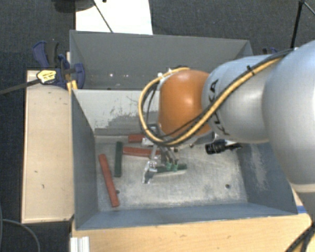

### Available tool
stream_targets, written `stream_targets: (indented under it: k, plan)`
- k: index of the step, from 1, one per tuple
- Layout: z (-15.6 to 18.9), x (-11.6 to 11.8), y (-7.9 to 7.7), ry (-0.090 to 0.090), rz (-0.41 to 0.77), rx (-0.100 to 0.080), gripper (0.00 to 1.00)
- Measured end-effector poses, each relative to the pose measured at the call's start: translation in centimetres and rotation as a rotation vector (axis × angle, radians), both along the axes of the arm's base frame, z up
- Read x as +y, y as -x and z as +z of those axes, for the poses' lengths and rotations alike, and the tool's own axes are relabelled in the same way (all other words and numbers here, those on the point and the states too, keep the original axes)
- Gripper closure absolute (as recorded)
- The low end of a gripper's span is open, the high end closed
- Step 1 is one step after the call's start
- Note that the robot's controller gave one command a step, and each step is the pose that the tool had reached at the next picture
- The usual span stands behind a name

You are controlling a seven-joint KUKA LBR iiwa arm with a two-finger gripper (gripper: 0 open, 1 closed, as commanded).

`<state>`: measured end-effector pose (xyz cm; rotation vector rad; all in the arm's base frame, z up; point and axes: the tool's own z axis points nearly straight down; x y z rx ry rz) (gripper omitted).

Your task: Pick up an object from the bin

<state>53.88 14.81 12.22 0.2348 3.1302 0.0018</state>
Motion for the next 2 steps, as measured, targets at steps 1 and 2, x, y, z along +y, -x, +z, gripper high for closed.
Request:
stream_targets:
  k: [1, 2]
  plan:
    - [-4.17, -2.54, -2.46, -0.001, -0.036, -0.002, 0.0]
    - [-4.38, -2.68, -2.46, -0.001, -0.046, 0.001, 1.0]
